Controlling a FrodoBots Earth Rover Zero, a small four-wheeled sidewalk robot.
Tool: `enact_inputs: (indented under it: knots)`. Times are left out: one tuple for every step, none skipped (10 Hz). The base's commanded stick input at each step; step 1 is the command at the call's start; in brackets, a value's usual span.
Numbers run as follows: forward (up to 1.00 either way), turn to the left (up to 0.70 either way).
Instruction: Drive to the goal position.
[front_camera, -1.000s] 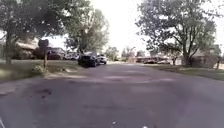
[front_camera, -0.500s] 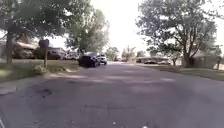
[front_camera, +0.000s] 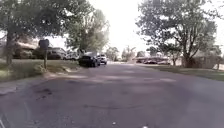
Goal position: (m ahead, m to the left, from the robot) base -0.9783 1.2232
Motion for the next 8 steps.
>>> enact_inputs:
  knots:
    - [0.85, 0.0]
    - [0.85, 0.0]
    - [0.85, 0.0]
    - [0.85, 0.0]
    - [0.85, 0.0]
    - [0.85, 0.0]
    - [0.85, 0.0]
    - [0.85, 0.0]
